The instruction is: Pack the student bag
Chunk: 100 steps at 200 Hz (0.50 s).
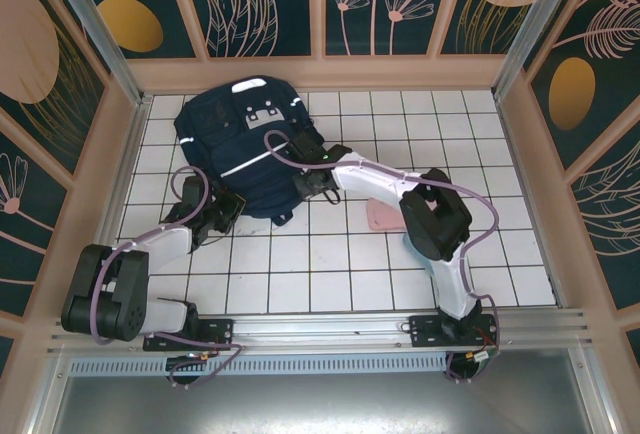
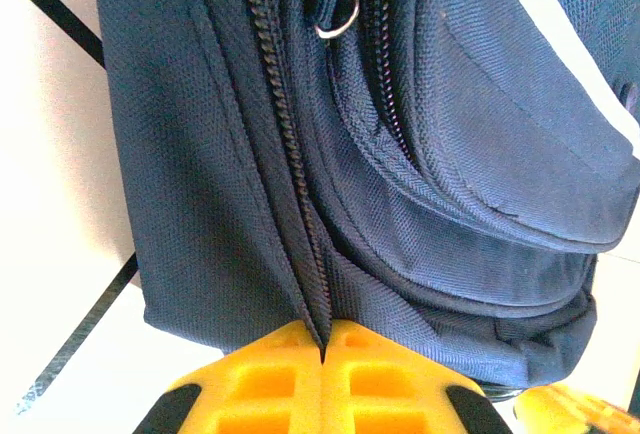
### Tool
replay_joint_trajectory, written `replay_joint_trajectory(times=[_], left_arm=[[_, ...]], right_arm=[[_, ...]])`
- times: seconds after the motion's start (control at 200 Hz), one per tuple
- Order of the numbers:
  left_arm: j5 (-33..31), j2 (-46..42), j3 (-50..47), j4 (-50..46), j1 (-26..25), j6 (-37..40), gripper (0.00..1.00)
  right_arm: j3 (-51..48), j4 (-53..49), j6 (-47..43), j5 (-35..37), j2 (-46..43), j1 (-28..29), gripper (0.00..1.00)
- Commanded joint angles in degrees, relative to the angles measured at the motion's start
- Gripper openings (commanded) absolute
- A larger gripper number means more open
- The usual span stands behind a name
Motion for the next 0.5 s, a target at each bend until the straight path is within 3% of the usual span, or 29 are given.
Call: replay_joint_trajectory(times=[0.0, 0.26, 0.39, 0.495], left_arm=[[-8.7, -1.3, -1.3, -4.7, 1.4, 3.1, 0.00], [-7.0, -2.3, 0.4, -7.0, 4.0, 7.9, 0.00], [-3.0, 0.4, 3.8, -6.6, 4.0, 11.5, 0.00], [-4.6, 1.5, 6.2, -8.6, 4.0, 13.7, 0.00]], right_arm=[[-0.3, -3.6, 0.6, 13.7, 0.7, -6.0, 0.00], [4.6, -0.8, -1.4, 13.4, 3.7, -9.4, 0.00], [-2.6, -2.1, 0.4, 11.7, -1.8, -9.5, 0.00], [-12.7, -1.9, 2.1, 5.9, -9.4, -9.4, 0.00]])
